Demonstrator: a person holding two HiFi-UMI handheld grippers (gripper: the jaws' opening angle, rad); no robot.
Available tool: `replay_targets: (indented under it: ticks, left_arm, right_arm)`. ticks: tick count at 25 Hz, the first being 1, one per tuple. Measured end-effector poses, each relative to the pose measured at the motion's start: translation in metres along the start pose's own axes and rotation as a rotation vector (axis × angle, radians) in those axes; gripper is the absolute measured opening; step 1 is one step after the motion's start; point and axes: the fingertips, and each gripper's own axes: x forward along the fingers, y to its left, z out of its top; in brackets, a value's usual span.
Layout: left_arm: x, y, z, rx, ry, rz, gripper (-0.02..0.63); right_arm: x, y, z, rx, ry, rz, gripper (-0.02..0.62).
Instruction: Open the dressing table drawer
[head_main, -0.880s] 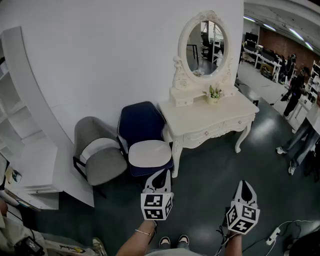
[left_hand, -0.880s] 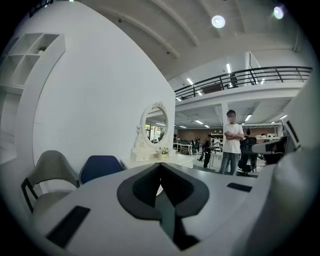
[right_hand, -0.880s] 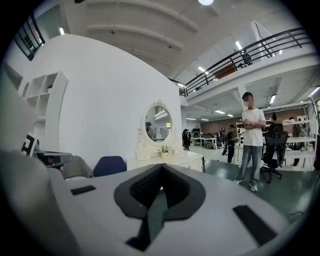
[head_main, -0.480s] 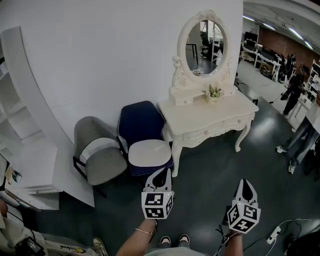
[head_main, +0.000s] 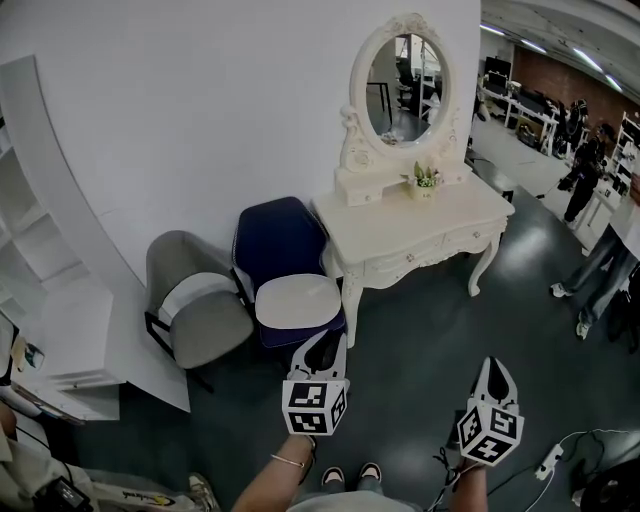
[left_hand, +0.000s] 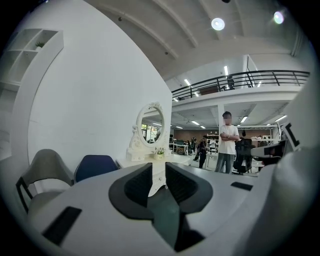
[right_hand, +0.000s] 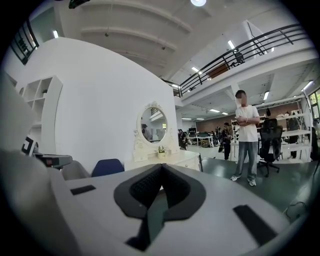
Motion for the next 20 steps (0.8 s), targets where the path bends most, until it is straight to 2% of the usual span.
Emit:
replay_targets:
  ticks: [1, 5, 12, 20]
  left_arm:
    - [0.000, -0.001, 0.000, -0.001, 0.001, -0.004, 0.094]
    - [-0.002, -0.002, -0.001, 0.000, 0.003, -0.013, 0.105]
    - [-0.002, -0.004, 0.002, 0.002, -0.005, -0.029, 0.190]
    - [0.009, -0.009, 0.000, 0.011, 0.007, -0.033, 0.201]
  right_arm:
    - [-0.001, -0.001, -0.001, 0.001, 0.000, -0.002, 0.006]
    - [-0.007, -0.004, -0.004, 0.004, 0.003, -0.012, 0.006]
    - [-0.012, -0.007, -0.007, 0.010, 0.011, -0.028, 0.006]
    - [-0.010, -0.021, -0.015, 0.025, 0.026, -0.046, 0.006]
